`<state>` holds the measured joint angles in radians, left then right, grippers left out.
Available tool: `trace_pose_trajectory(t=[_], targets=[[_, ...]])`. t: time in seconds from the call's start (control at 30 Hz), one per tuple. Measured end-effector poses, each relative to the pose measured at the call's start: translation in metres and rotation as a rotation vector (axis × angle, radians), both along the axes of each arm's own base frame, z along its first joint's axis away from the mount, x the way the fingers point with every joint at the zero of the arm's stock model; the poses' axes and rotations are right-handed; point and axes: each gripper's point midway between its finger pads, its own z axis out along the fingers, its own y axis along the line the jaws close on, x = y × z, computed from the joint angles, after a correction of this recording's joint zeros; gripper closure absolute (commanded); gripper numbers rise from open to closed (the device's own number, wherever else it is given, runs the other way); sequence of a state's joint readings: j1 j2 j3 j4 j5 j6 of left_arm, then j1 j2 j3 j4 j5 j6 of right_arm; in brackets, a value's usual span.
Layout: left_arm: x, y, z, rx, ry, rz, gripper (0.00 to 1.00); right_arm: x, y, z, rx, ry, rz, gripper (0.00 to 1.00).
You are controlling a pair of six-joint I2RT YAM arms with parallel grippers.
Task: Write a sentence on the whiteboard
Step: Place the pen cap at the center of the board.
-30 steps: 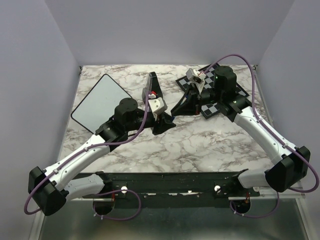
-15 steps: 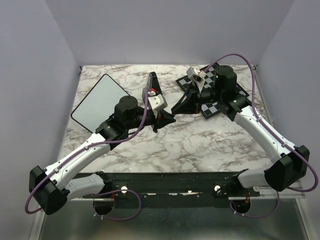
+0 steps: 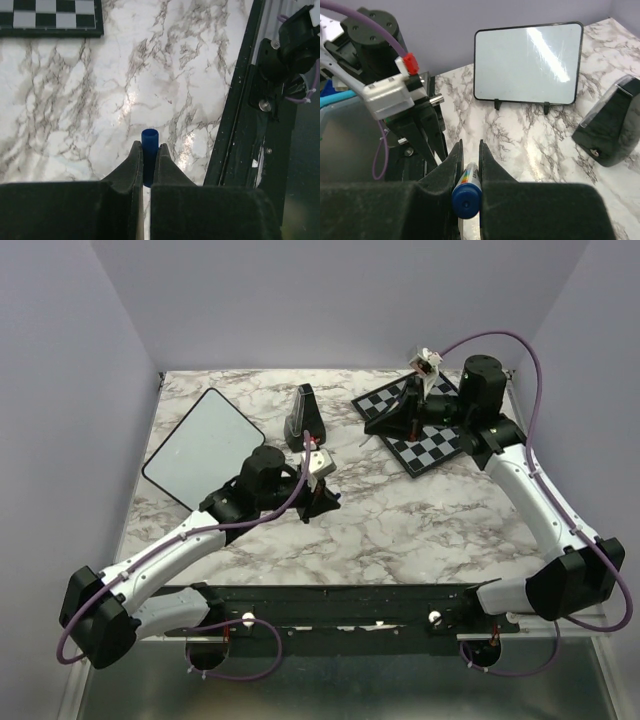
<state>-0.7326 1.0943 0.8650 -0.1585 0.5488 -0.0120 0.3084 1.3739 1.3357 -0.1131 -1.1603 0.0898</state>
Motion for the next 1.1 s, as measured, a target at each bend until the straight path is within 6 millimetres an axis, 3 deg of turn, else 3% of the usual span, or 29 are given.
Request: trace_pose_trajectory(t=[0.2,0.4,0.67,0.87,1.1], targets=[[0.012,0.015,-0.068,-0.019,0.185,0.255,1.0,0.011,-0.027,-0.019,-0.012,0.011,-0.164,0.99],[0.038,0.038,-0.131,0.001,0.304,0.571,1.0,0.005,-0.052,-0.048,-0.021,0.016,-0.271,0.99],[0.06,0.026,-0.167,0.03,0.355,0.684,0.99,0.012,-0.061,-0.05,-0.001,-0.004,-0.304,1.0],[0.065,0.025,-0.192,0.087,0.39,0.745,0.75,0.014,-0.059,-0.054,0.004,0.008,-0.291,1.0],[0.074,0.021,-0.183,0.092,0.36,0.8,0.56,0.014,-0.057,-0.057,0.009,0.025,-0.275,0.99]])
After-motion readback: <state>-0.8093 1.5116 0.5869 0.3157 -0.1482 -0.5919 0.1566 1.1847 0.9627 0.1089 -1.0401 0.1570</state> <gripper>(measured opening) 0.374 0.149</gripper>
